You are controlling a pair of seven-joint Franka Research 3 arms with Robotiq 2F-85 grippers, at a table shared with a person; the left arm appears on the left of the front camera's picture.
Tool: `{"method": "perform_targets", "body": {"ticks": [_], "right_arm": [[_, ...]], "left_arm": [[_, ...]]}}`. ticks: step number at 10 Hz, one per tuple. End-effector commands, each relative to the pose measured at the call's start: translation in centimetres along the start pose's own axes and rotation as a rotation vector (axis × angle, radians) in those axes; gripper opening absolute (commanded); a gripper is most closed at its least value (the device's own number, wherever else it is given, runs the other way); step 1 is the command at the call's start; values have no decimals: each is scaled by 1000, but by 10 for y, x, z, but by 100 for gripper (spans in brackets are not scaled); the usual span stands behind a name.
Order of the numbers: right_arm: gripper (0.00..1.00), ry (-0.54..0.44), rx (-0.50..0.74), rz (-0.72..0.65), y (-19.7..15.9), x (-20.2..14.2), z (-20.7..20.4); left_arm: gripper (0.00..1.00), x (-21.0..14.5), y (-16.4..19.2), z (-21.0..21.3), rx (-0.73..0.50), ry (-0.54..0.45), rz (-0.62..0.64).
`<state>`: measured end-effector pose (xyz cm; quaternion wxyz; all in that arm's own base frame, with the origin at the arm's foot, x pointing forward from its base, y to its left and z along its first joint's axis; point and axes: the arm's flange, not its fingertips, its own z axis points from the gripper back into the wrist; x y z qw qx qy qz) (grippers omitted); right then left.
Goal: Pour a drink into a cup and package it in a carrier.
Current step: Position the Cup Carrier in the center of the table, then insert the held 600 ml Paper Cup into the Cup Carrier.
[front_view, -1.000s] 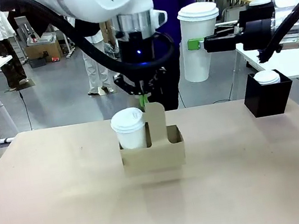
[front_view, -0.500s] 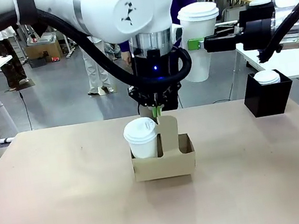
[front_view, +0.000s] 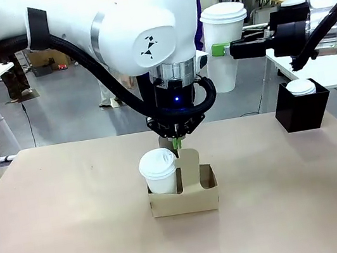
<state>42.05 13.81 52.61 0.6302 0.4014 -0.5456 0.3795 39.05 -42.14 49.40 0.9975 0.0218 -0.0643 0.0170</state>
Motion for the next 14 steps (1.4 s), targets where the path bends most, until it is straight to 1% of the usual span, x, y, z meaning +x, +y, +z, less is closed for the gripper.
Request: {"method": "perform_targets", "body": {"ticks": [1,2,6,7,8,9,10,11,12,13,14], "right_arm": [[81,-6,-8,7,1,3,-2],[81,-6,-8,7,1,3,-2],[81,-6,-8,7,1,3,-2],[81,-6,-8,7,1,3,-2],[81,-6,-8,7,1,3,-2],[81,-6,-8,7,1,3,-2],[81,0,0,0,0,0,0],[81,22,18,-46,-20,0,1],[81,48,62,-79,-38,-3,2],[81,69,126,-78,-49,-9,4],[81,78,201,-85,-56,-18,4]], "left_arm": [[2,-5,15,-2,-25,8,-4],[2,0,0,0,0,0,0],[2,0,0,0,0,0,0],[59,1,-1,2,-8,2,2],[61,1,7,8,-27,-2,-15],[100,1,13,15,-43,6,-28],[100,-1,20,26,-67,9,-53],[100,-1,31,41,-83,18,-80],[85,0,49,61,-119,25,-110],[94,0,65,77,-155,43,-159],[100,0,86,89,-180,69,-243]]}}
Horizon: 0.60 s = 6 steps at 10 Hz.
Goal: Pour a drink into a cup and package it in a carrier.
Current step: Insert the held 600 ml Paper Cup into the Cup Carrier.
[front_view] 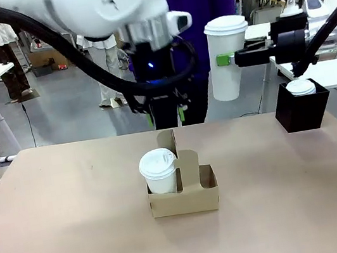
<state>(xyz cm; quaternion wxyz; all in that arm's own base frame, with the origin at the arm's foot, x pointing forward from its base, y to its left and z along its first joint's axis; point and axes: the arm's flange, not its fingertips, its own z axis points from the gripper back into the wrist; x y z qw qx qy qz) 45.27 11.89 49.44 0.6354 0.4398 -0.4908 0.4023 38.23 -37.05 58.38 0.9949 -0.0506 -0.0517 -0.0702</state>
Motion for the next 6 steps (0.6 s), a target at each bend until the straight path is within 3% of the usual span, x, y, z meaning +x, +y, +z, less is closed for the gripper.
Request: {"method": "perform_targets", "body": {"ticks": [1,4,6], "right_arm": [[81,20,168,-13,-21,4,4],[81,-2,361,30,-24,-32,-2],[81,-9,348,103,-22,-63,-15]], "left_arm": [[100,-12,53,20,-46,50,-136],[100,-28,137,42,-111,-7,-336],[100,-33,189,34,-123,-62,-405]]}}
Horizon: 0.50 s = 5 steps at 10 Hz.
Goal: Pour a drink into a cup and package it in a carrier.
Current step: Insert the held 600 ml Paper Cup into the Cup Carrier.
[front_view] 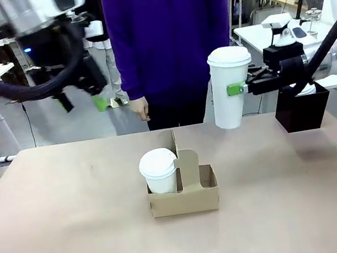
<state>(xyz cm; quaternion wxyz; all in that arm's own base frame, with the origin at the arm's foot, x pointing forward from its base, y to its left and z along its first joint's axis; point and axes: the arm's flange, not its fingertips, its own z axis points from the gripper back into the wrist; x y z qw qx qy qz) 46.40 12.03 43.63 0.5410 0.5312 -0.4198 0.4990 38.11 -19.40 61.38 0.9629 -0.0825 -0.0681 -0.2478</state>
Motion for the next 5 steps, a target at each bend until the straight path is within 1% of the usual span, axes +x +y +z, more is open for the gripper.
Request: {"method": "perform_targets", "body": {"ticks": [1,2,3,5], "right_arm": [[81,-21,-53,74,-2,-18,-10],[81,0,0,0,0,0,0],[81,0,0,0,0,0,0],[81,0,0,0,0,0,0]], "left_arm": [[100,-21,14,-22,7,-80,-82],[100,-13,4,-32,184,-74,47],[100,-11,17,-6,5,-25,-36],[100,-11,17,-6,5,-25,-36]]}}
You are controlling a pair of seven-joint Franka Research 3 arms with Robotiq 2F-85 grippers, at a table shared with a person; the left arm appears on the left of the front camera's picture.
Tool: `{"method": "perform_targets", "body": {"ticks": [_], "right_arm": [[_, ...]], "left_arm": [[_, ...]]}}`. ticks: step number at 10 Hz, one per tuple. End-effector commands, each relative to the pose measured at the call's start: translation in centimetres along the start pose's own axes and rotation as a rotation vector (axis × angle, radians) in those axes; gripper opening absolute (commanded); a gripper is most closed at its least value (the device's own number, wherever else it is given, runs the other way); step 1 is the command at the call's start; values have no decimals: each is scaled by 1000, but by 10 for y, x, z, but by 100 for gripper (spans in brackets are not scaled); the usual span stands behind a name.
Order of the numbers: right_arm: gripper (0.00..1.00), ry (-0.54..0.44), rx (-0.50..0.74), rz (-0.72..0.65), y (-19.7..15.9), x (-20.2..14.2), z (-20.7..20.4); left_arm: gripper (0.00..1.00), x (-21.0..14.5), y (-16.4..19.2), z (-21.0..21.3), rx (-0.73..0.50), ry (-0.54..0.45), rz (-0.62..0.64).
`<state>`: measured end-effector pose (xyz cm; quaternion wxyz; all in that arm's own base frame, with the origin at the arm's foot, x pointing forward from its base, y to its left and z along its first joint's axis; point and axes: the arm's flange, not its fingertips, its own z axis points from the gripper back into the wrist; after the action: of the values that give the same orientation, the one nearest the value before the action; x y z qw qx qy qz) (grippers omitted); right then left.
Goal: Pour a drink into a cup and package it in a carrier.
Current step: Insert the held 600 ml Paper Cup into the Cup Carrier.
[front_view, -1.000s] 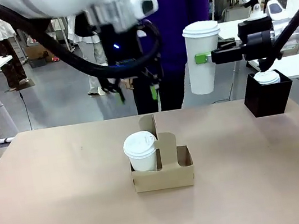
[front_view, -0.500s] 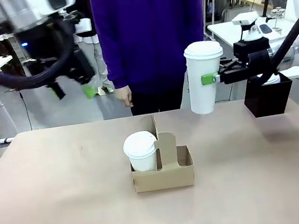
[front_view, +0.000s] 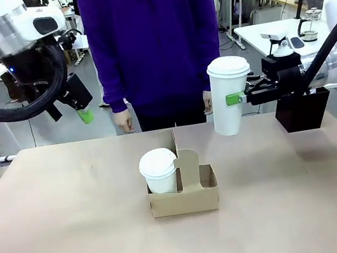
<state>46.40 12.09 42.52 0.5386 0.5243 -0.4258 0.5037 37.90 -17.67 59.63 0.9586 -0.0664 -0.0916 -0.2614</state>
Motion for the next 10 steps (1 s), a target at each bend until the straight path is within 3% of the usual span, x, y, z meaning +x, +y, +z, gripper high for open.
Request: {"method": "perform_targets", "body": {"ticks": [1,7,10], "right_arm": [[81,0,0,0,-1,-2,0],[81,-90,162,91,-9,-45,-56],[81,-111,241,75,-13,-63,-73]], "left_arm": [[100,-1,2,-3,13,-6,0],[100,-67,75,-45,-134,-209,-143],[100,-87,111,-74,-191,-264,-133]]}}
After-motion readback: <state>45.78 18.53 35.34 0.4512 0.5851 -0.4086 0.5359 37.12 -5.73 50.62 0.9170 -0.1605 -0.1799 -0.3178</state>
